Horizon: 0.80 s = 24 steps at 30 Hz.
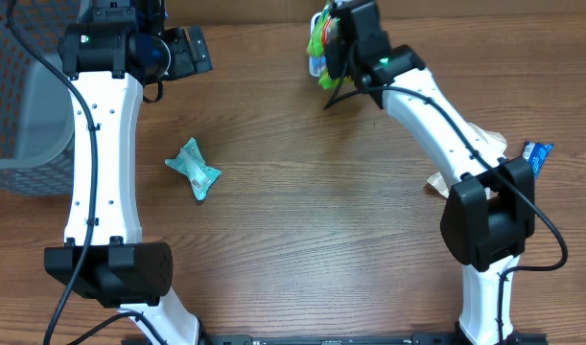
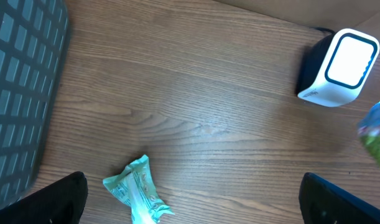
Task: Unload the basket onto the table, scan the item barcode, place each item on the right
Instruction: 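Raise the Haribo bag in front of the white scanner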
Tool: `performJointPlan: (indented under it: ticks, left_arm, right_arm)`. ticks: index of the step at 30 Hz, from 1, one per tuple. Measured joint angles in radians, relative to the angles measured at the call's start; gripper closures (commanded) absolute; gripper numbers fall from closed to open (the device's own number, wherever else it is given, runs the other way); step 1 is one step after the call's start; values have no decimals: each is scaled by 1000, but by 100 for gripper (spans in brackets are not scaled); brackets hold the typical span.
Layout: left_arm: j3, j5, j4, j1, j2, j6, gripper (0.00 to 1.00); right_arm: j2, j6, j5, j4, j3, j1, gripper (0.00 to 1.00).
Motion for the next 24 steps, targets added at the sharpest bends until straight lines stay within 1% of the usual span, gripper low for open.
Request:
performJointPlan:
  ticks: [3, 8, 16, 24]
  left_arm:
    - [0, 0, 0, 0, 0, 0, 0]
    - [0, 0, 0, 0, 0, 0, 0]
    - [0, 0, 0, 0, 0, 0, 0]
    - [0, 0, 0, 0, 0, 0, 0]
  right_arm:
    - [2, 0, -31, 55, 0, -20, 97]
    - [31, -3, -62, 114, 0, -13, 97]
    - [134, -3, -72, 115, 0, -10, 97]
    - [139, -6, -72, 104, 0, -10, 97]
